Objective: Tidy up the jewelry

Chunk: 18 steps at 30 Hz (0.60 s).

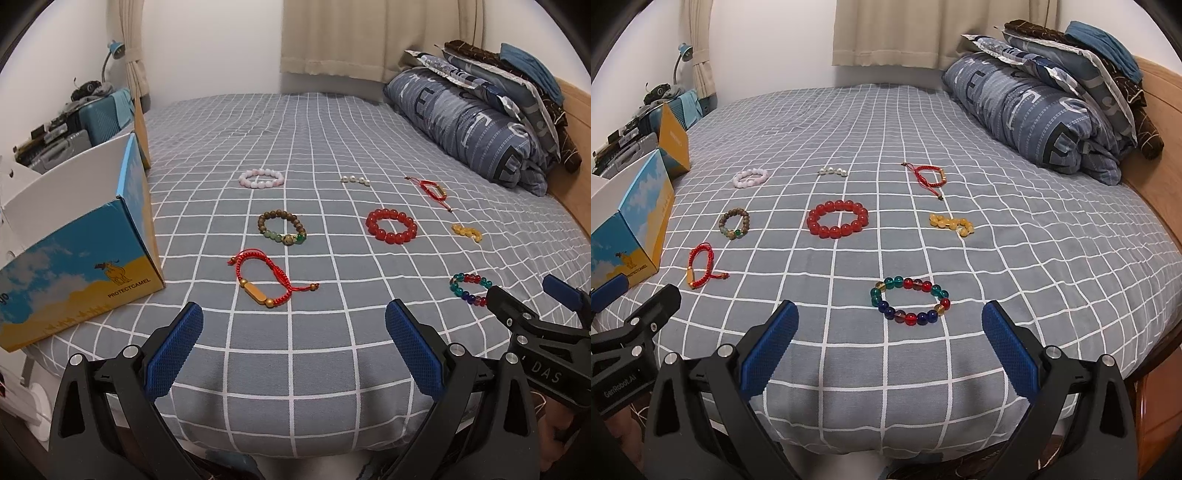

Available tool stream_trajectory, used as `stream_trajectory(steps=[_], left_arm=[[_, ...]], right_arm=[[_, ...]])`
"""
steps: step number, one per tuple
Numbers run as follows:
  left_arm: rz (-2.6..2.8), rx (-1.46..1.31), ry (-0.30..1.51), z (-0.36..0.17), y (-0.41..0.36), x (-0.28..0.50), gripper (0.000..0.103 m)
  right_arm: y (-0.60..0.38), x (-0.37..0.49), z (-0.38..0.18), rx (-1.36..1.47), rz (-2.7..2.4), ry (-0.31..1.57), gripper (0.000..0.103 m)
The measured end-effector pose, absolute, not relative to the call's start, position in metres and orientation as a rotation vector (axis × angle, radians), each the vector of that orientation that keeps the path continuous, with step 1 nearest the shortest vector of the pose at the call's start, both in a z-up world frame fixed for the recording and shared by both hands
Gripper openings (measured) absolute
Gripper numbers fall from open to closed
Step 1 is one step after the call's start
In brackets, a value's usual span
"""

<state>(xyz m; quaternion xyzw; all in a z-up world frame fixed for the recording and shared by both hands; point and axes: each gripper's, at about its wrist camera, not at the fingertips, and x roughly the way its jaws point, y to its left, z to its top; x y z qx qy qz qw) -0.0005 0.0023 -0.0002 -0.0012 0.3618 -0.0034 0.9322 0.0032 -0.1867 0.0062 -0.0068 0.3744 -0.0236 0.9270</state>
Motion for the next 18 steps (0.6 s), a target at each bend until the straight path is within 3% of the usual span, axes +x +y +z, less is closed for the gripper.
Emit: stream_trajectory(steps=[18], left_arm=[[-0.007,-0.001,0.738,-0.0002,0.0028,-0.0027,0.097]], right_arm=[[-0.1849,0.0024,0.0073,-0.022,-0.049,0.760,0.096]])
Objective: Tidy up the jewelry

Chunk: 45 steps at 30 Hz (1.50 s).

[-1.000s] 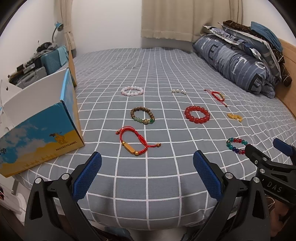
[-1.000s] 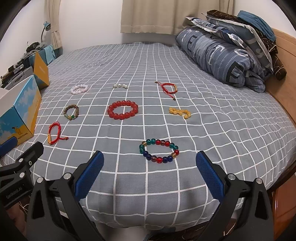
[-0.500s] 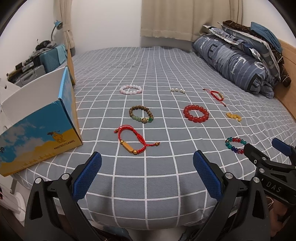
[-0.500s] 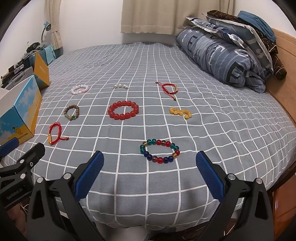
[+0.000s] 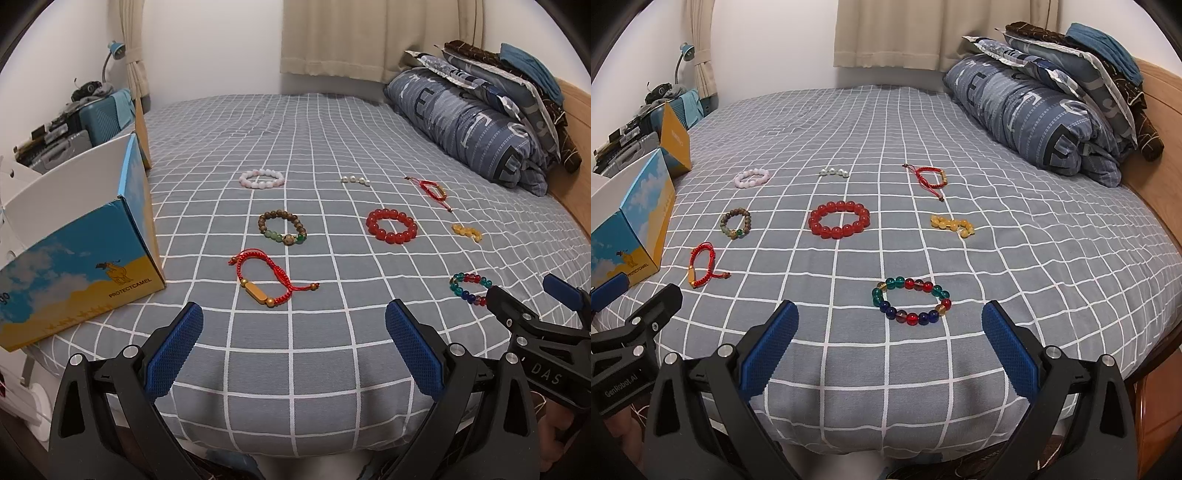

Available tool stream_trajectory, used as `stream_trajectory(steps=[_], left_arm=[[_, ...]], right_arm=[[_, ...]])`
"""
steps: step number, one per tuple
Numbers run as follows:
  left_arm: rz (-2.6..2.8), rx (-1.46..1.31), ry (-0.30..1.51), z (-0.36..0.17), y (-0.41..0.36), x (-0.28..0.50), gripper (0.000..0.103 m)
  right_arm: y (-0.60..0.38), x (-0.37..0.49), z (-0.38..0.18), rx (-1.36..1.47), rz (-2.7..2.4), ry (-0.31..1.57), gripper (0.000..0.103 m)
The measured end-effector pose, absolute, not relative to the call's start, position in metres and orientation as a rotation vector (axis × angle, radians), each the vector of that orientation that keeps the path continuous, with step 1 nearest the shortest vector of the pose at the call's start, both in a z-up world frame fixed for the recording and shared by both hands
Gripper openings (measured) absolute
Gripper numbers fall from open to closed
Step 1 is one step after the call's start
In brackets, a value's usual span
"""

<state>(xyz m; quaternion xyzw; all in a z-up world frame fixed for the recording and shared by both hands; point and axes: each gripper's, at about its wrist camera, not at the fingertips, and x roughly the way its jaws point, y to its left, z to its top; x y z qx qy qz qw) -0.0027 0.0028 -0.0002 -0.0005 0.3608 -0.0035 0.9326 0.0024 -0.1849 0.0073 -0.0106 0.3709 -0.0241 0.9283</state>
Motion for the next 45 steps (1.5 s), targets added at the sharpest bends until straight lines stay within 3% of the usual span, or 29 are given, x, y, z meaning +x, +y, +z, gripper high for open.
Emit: stream_trajectory(steps=[37,45], left_arm=[[-0.005,0.002,0.736,0.000,0.000,-0.002,0.097],[0.022,0.000,0.708,0.023,0.006,0.003,0.097]], right_arm=[[-0.185,0.005,0.005,-0.029,-0.050,0.762,0.096],[-0.186,0.007,0.025,-0.022,-0.045,0.741,0.096]])
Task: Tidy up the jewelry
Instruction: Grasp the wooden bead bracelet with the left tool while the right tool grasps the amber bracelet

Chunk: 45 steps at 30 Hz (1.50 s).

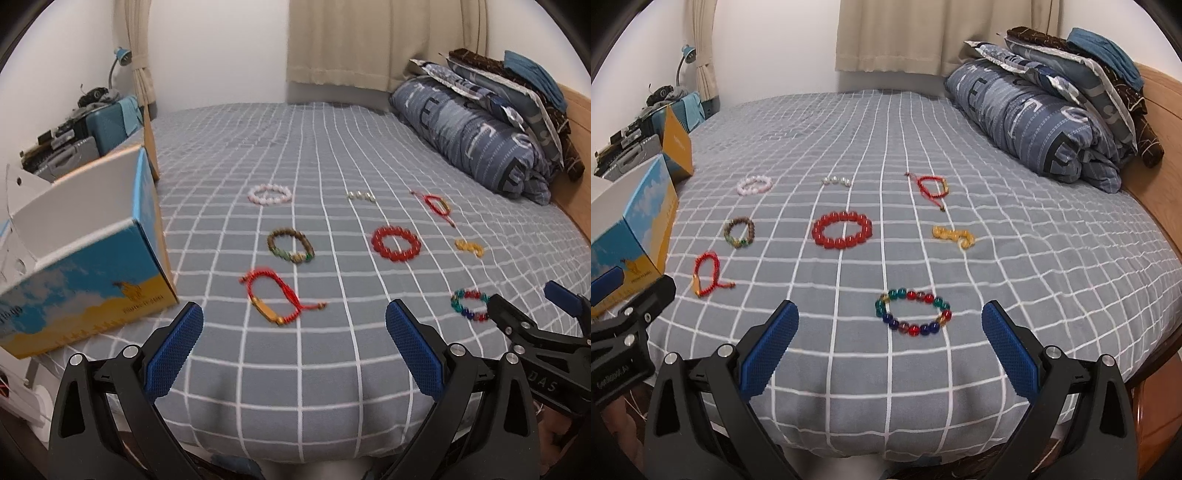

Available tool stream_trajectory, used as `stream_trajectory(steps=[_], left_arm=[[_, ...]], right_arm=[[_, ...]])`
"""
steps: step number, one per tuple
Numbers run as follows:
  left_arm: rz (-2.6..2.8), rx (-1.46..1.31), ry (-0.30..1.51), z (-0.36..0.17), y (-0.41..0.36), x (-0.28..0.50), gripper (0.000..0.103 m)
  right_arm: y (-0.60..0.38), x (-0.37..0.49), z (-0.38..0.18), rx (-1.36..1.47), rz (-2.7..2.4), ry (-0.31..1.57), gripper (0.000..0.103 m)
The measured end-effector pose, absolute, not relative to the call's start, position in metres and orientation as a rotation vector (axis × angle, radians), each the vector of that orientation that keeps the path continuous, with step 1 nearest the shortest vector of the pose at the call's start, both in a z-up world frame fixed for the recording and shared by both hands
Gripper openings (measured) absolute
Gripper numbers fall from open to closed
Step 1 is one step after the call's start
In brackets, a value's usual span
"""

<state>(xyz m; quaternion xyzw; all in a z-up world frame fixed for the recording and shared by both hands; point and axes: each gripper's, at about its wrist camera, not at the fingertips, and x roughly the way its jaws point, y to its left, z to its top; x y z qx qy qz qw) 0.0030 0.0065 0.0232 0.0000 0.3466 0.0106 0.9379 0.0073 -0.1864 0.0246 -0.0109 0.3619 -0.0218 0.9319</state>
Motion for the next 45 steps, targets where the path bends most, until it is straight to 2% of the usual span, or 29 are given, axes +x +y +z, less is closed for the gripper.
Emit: stream_trajectory(steps=[8,18,22,30,33,41,45], left_arm=[[0.035,0.007,0.696,0.056,0.013,0.034,0.097],[0.033,0.019,0.779,0.054,0.006,0.111,0.097],[0.003,-0.004,0.812,0.044,0.007,0.139,0.097],[0.011,-0.018,0.909,-0.007,0.011,0.181,0.097],[0.022,0.005,0.939,-0.024,0.009,0.189,0.097],[0.007,-0.001,0.990,-0.044,0.010,0.195,0.096],[-0.009,0.004,1.010,-0.050,0.007,0.196,0.084]], right_arm=[[-0.186,0.037,0.062,-0.059,-0.056,0.737,0.096],[-0.218,0.120,0.073,-0.086,-0.081,0.808,0.096],[-0.233,0.154,0.057,-0.052,-0.100,0.854,0.096],[-0.253,0.190,-0.003,-0.038,-0.091,0.965,0.095],[-0.259,0.201,-0.024,-0.032,-0.091,1.012,0.089],[-0.268,0.212,-0.048,0.005,-0.084,1.078,0.081],[-0.268,0.212,-0.054,0.016,-0.084,1.093,0.073]])
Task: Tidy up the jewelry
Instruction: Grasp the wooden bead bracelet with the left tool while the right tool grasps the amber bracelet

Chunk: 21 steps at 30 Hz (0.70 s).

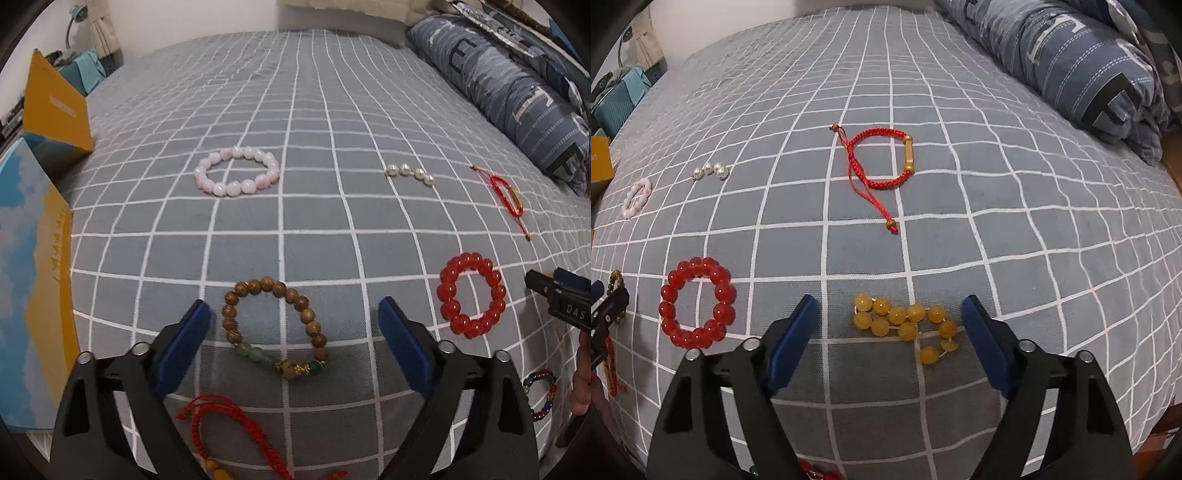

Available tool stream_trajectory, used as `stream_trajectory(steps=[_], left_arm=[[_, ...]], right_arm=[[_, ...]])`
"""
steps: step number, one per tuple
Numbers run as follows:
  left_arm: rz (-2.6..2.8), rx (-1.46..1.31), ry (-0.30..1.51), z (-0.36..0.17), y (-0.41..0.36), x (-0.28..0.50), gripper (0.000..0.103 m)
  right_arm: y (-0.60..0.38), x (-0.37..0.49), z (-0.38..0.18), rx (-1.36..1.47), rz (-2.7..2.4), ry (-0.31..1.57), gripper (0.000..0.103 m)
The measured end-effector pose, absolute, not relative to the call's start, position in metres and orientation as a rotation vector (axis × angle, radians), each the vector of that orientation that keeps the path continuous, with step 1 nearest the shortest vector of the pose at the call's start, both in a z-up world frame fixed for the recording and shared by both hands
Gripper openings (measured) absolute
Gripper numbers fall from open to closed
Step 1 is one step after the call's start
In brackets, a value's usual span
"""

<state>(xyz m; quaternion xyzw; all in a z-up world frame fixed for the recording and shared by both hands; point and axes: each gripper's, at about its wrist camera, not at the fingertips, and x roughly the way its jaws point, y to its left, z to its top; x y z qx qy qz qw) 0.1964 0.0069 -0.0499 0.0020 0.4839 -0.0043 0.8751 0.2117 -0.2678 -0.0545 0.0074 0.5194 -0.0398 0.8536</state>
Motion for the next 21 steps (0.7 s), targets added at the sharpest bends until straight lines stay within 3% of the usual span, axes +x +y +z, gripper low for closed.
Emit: stream_trajectory(steps=[3,11,13,19,21], left_arm=[[-0.005,0.003,1.036,-0.0569,0.0073,0.1971,0.068],[-0.012,-0.014,1.039,-0.0571,0.0083,0.1942,0.047],[-0.010,-0.016,1.040,-0.0565,0.0088,0.1939,0.038],[-0.049,-0.044,1.018,-0.0516,0.0117,0.1900,0.008],[-0.066,-0.052,1.015,-0.0505,0.0106,0.1884,0.007]], right_arm=[[-0.2682,0.2123,-0.0566,0.027,-0.081,1.104,0.068],[-0.2649,0.2122,-0.0563,0.044,-0.084,1.114,0.043],[-0.2648,0.2121,-0.0561,0.050,-0.089,1.112,0.030],[-0.2647,0.2106,-0.0545,0.055,-0.103,1.101,0.027],[-0.2663,0.2105,-0.0533,0.060,-0.104,1.097,0.027]])
